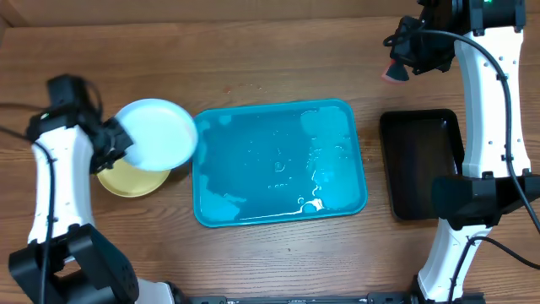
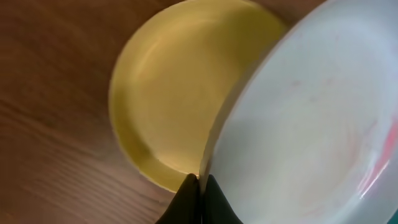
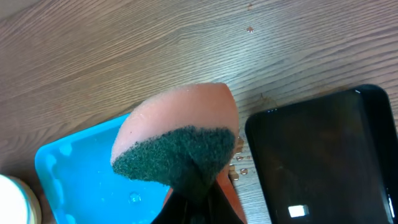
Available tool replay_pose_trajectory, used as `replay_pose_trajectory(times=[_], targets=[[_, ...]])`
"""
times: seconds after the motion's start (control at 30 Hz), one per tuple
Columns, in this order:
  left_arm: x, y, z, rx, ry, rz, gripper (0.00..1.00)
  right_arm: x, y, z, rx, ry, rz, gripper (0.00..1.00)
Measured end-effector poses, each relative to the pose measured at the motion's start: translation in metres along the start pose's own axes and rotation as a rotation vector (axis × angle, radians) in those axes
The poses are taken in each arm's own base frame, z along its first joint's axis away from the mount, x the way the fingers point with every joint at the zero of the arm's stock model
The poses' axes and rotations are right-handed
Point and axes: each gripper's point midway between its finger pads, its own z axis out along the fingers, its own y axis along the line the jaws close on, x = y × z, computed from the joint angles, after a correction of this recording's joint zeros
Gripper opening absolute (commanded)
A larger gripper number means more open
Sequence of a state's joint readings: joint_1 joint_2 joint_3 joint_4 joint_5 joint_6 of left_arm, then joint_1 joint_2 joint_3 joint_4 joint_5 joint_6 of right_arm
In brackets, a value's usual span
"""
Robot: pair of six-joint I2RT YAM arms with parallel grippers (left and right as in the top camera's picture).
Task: Clean dirty plates on tray and stack at the side
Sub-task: 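Lift the blue plate with the left gripper onto the yellow plate stack, then release the blue plate and raise the left gripper over the teal tray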
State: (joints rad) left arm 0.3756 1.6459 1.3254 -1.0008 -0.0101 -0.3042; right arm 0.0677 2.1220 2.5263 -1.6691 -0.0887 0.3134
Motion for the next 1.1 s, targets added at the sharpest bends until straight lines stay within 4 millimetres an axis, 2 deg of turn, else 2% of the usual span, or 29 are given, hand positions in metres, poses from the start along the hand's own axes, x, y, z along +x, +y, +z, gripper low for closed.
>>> replay_pose_trajectory(times=[0.1, 0.2, 0.33, 0.47, 0.5, 0.57, 0.63, 0.73, 0.87, 1.0, 1.07, 1.1], targets=[[0.002, 0.029, 0.014, -0.020, 0.010, -0.078, 0.04, 0.000, 0.000, 0.000, 0.001, 0.002, 0.000, 0.04], [0.006, 0.049, 0.028, -0.034, 0.015, -0.131, 0.04, 0.002, -0.001, 0.000, 0.004, 0.009, 0.001, 0.04], [0.010, 0.063, 0.039, -0.037, 0.012, -0.179, 0.04, 0.004, -0.001, 0.000, 0.006, 0.015, 0.001, 0.04], [0.011, 0.068, 0.042, -0.040, 0.013, -0.195, 0.04, 0.004, -0.002, 0.000, 0.006, 0.015, 0.001, 0.04], [0.011, 0.068, 0.042, -0.040, 0.012, -0.195, 0.13, 0.004, -0.001, 0.000, 0.006, 0.015, 0.001, 0.04], [0.011, 0.067, 0.042, -0.037, 0.010, -0.194, 0.36, 0.004, -0.002, 0.000, 0.007, 0.015, 0.001, 0.04], [0.011, 0.067, 0.042, -0.034, 0.010, -0.202, 0.42, 0.004, -0.001, 0.000, 0.006, 0.015, 0.002, 0.04], [0.011, 0.063, 0.042, -0.011, 0.015, -0.194, 0.45, 0.004, -0.002, 0.000, 0.006, 0.015, 0.002, 0.04], [0.014, 0.043, 0.042, 0.074, 0.034, -0.131, 0.49, 0.004, -0.002, 0.000, 0.007, 0.017, 0.002, 0.04], [0.016, 0.008, 0.034, 0.149, 0.046, -0.019, 0.52, 0.006, -0.002, 0.000, 0.010, 0.024, -0.001, 0.04], [0.014, -0.020, 0.024, 0.186, 0.034, 0.066, 0.53, 0.006, -0.003, 0.000, 0.010, 0.025, -0.010, 0.04], [0.013, -0.026, 0.022, 0.195, 0.028, 0.085, 0.57, 0.006, -0.003, 0.000, 0.010, 0.024, -0.017, 0.04]])
